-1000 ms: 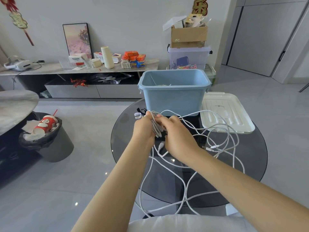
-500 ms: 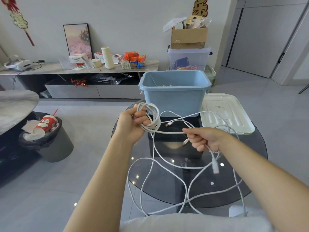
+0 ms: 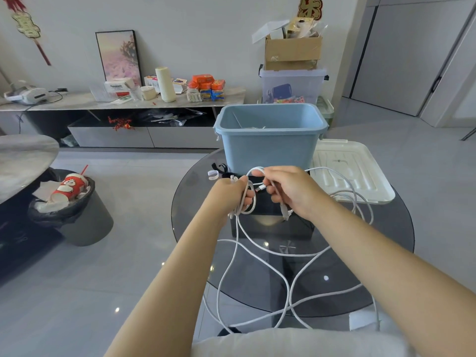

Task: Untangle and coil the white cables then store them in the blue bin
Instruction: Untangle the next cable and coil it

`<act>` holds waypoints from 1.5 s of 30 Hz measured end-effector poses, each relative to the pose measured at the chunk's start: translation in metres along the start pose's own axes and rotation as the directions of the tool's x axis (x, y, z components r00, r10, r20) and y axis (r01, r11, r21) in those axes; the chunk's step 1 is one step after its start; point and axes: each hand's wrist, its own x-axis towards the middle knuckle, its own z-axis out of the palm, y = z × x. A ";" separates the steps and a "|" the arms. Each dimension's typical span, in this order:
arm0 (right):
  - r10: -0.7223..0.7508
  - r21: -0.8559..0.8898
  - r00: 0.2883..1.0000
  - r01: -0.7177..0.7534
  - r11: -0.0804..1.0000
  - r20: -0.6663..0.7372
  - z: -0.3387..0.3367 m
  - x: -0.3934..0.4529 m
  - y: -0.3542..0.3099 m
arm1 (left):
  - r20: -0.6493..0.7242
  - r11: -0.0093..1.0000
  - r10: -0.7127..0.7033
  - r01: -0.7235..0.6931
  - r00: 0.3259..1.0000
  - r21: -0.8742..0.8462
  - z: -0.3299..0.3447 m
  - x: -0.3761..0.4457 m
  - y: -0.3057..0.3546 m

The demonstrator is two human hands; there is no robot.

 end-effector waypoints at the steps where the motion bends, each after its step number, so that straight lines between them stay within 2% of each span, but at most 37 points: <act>1: -0.046 -0.097 0.999 0.045 0.994 -0.014 0.003 -0.005 0.001 | -0.006 0.999 -0.005 0.005 1.000 -0.044 0.001 0.000 0.000; 5: -0.215 -0.358 0.974 0.176 0.917 -0.073 0.011 -0.021 0.008 | 0.015 0.940 -0.064 0.066 0.998 -0.334 0.005 -0.002 0.004; 8: -0.236 -0.416 0.968 0.180 0.891 -0.088 0.017 -0.028 0.012 | 0.031 0.859 -0.073 0.079 0.997 -0.505 0.008 -0.005 0.007; 11: -0.176 -0.413 0.982 0.133 0.901 -0.066 0.018 -0.030 0.013 | 0.032 0.830 -0.050 0.059 0.998 -0.554 0.012 -0.007 0.010; 13: -0.154 -0.610 0.987 0.092 0.787 -0.048 0.013 -0.028 0.012 | 0.044 0.825 -0.047 0.064 0.998 -0.561 0.012 -0.006 0.011; 15: -0.241 -0.717 0.967 0.107 0.688 -0.087 0.005 -0.024 0.012 | 0.106 0.867 -0.031 0.080 0.994 -0.491 0.008 -0.006 0.013; 17: -0.336 -0.655 0.937 0.196 0.730 -0.093 -0.004 -0.020 0.010 | 0.213 0.901 -0.034 0.122 0.976 -0.415 0.004 -0.008 0.015; 18: -0.312 -0.578 0.947 0.214 0.787 -0.074 -0.008 -0.017 0.008 | 0.271 0.915 -0.043 0.147 0.962 -0.376 0.002 -0.010 0.015; 21: -0.072 -0.247 0.991 0.099 0.964 0.117 -0.015 -0.011 0.006 | 0.405 0.932 -0.054 0.192 0.913 -0.308 -0.004 -0.015 0.016; 23: 0.000 -0.057 0.975 0.013 0.998 0.220 -0.022 -0.006 0.012 | 0.463 0.923 -0.045 0.214 0.885 -0.320 -0.006 -0.017 0.016; 25: -0.006 -0.033 0.959 0.016 0.999 0.282 -0.029 -0.004 0.018 | 0.493 0.925 -0.034 0.214 0.869 -0.313 -0.006 -0.018 0.015; 28: 0.010 -0.146 0.937 0.044 0.988 0.350 -0.030 -0.002 0.019 | 0.494 0.950 -0.005 0.158 0.870 -0.270 -0.007 -0.018 0.014; 31: 0.070 -0.141 0.926 -0.018 0.990 0.370 -0.030 0.001 0.020 | 0.502 0.963 -0.002 0.137 0.865 -0.233 -0.006 -0.020 0.015; 33: 0.069 -0.052 0.943 -0.056 0.997 0.325 -0.025 0.002 0.023 | 0.435 0.974 0.006 0.094 0.900 -0.208 -0.003 -0.018 0.015; 36: 0.052 0.035 0.992 -0.056 0.998 0.115 -0.006 -0.001 0.025 | 0.155 0.993 0.119 -0.115 0.981 -0.032 0.005 -0.011 0.010; 39: 0.022 0.144 0.999 -0.017 0.989 -0.035 0.013 -0.004 0.026 | -0.102 0.972 0.232 -0.227 0.967 0.058 0.019 -0.013 0.010; 42: 0.086 0.298 0.995 -0.095 0.950 0.044 0.017 -0.012 0.020 | -0.211 0.924 0.375 -0.345 0.902 0.168 0.023 -0.017 0.010; 45: 0.109 0.274 0.979 -0.154 0.949 0.173 0.009 -0.017 0.012 | -0.166 0.866 0.464 -0.407 0.870 0.289 0.014 -0.015 0.008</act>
